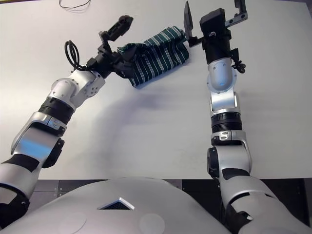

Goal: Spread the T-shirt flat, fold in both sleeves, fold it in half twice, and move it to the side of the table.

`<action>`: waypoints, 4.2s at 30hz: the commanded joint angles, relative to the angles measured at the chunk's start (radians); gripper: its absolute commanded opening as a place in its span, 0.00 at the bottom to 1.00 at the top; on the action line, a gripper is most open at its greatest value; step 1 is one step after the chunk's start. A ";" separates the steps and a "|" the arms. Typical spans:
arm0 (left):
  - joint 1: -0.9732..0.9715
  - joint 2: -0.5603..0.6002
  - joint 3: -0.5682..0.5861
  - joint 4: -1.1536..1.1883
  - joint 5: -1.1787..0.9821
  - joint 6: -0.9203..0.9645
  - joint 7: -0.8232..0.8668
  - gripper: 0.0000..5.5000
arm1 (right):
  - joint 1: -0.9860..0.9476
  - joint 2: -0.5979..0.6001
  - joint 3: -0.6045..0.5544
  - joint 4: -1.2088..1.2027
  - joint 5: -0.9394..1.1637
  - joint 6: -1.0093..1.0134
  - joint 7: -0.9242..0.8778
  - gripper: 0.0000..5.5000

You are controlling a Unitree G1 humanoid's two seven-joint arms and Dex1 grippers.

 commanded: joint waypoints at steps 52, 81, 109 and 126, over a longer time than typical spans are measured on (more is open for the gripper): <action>0.664 0.311 0.161 -0.697 -0.457 -0.072 -0.089 1.00 | -0.088 -0.166 0.421 0.249 -0.421 -0.021 0.122 0.97; 0.733 0.125 0.522 -0.747 -0.617 -0.057 -0.026 1.00 | 0.417 -0.204 0.477 -0.822 -0.379 0.179 0.361 0.97; 0.666 0.066 0.497 -0.617 -0.607 -0.115 -0.039 1.00 | -0.080 -0.087 0.423 0.200 -0.314 0.026 0.165 0.97; 0.613 0.050 0.479 -0.530 -0.602 -0.146 -0.015 1.00 | -0.205 0.026 0.364 0.695 -0.203 0.031 0.096 0.97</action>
